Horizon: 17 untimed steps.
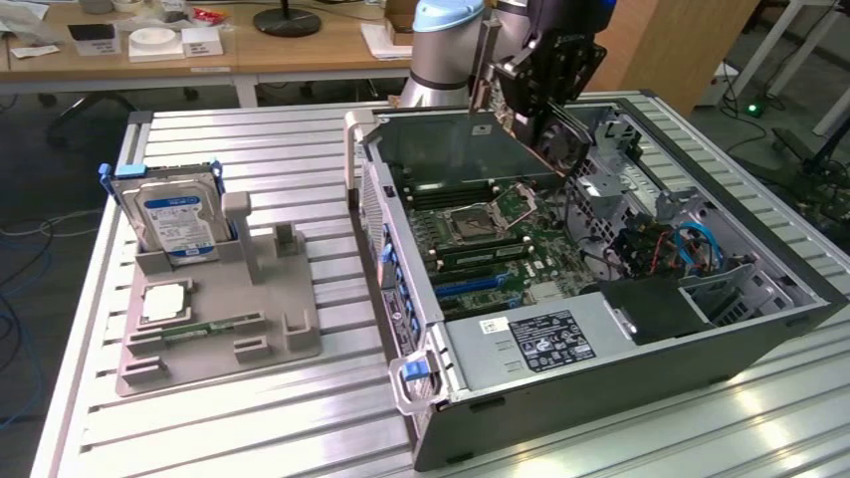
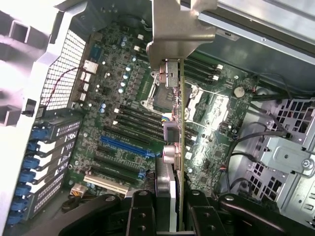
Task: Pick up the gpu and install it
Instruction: 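Insert the gpu into the slot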
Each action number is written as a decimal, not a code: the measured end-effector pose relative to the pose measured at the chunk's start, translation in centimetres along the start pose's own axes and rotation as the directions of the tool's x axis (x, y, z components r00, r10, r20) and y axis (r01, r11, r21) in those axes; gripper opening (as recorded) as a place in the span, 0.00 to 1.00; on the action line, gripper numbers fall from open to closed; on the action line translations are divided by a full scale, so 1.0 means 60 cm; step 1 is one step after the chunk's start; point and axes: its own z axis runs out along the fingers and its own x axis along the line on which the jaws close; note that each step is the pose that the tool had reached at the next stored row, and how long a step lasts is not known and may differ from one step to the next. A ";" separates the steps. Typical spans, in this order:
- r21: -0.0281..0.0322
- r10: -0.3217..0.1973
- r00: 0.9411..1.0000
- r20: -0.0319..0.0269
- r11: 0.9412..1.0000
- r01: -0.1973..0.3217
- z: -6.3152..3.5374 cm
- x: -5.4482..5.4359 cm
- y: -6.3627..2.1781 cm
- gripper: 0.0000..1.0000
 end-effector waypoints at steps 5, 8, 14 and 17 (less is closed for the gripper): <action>0.000 -0.027 1.000 0.001 1.000 0.027 0.000 0.000 -0.001 0.28; -0.001 -0.042 0.999 0.002 0.999 0.042 0.000 0.000 -0.001 0.28; -0.001 -0.072 0.997 0.003 0.997 0.072 0.000 0.000 -0.001 0.28; -0.001 -0.085 0.996 0.004 0.996 0.085 0.000 0.000 -0.001 0.28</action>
